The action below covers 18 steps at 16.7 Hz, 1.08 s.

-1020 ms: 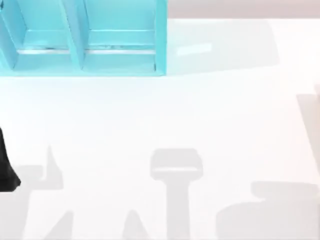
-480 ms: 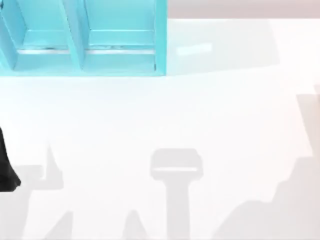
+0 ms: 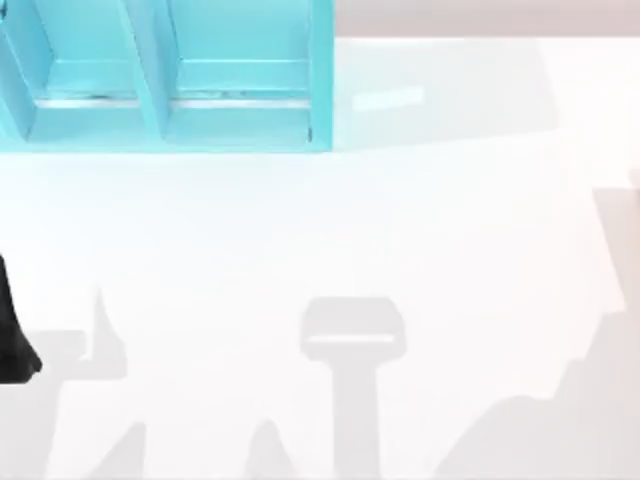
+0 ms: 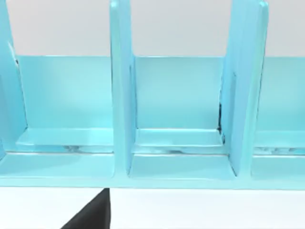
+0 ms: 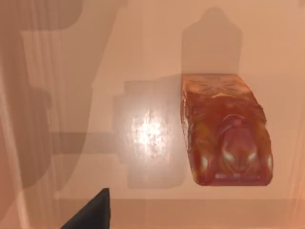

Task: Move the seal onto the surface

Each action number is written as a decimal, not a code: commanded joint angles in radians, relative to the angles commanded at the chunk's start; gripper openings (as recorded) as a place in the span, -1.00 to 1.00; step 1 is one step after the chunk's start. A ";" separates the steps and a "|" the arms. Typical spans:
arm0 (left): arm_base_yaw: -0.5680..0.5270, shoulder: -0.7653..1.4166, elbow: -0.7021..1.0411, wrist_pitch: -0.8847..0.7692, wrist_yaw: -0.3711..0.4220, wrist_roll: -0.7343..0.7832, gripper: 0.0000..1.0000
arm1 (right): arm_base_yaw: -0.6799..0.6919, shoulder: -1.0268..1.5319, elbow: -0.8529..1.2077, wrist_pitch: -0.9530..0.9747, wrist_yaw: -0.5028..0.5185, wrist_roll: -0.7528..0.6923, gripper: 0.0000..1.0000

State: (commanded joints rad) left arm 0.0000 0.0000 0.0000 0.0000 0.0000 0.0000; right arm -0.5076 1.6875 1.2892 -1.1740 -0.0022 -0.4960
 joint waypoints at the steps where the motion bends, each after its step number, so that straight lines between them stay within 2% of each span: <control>1: 0.000 0.000 0.000 0.000 0.000 0.000 1.00 | 0.000 0.008 -0.018 0.026 0.000 0.001 1.00; 10: 0.000 0.000 0.000 0.000 0.000 0.000 1.00 | -0.001 0.106 -0.234 0.340 0.000 0.002 1.00; 15: 0.000 0.000 0.000 0.000 0.000 0.000 1.00 | 0.000 0.114 -0.248 0.363 0.001 0.003 1.00; 18: 0.000 0.000 0.000 0.000 0.000 0.000 1.00 | 0.000 0.114 -0.248 0.363 0.001 0.003 0.55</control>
State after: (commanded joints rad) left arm 0.0000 0.0000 0.0000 0.0000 0.0000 0.0000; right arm -0.5080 1.8016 1.0407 -0.8113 -0.0017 -0.4934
